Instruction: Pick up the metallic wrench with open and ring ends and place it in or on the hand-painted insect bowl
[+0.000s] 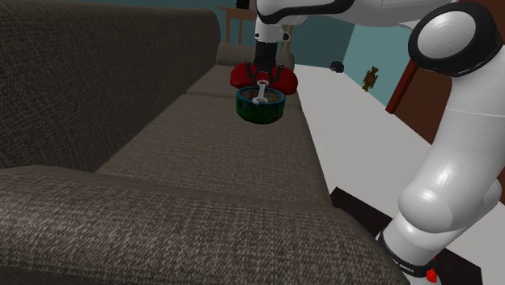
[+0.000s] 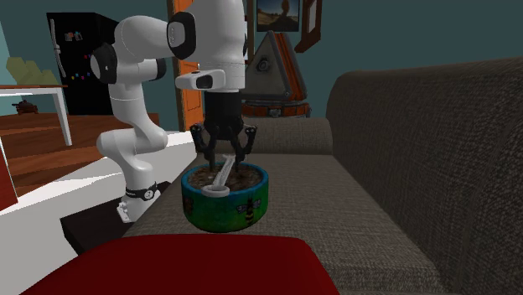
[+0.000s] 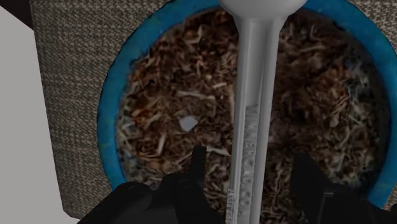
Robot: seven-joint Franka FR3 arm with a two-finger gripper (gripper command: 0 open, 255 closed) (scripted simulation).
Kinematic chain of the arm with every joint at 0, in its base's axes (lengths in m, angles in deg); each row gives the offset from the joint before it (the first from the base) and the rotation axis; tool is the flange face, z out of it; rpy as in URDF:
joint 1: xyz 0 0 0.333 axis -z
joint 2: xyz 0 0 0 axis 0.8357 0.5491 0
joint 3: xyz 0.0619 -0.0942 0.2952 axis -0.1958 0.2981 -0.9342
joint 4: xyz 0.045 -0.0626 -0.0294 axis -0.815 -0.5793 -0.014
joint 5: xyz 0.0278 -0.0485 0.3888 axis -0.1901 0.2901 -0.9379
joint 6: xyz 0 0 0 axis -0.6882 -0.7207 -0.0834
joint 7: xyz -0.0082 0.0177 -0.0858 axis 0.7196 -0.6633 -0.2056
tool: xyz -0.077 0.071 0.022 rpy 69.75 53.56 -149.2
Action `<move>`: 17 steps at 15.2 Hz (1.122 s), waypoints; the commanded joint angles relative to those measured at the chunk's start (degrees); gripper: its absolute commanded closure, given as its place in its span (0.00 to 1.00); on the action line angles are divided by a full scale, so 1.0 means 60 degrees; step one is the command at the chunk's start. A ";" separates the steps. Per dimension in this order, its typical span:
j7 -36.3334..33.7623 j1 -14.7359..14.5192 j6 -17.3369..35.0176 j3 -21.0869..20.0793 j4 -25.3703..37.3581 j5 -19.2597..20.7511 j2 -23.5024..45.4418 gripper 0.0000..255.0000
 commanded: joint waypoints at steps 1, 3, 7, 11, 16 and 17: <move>0.0000 0.0000 0.0001 0.0000 -0.0001 0.0000 0.0000 0.00; 0.0000 0.0000 0.0001 0.0000 0.0000 0.0000 0.0000 0.00; -0.0017 -0.0071 -0.0711 -0.0016 0.0862 0.0052 0.0159 0.00; -0.0041 -0.0164 -0.1389 -0.0029 0.1750 0.0128 0.0379 0.00; -0.0041 -0.0164 -0.1389 -0.0029 0.1750 0.0128 0.0379 0.00; -0.0040 -0.0163 -0.1386 -0.0029 0.1746 0.0128 0.0377 0.00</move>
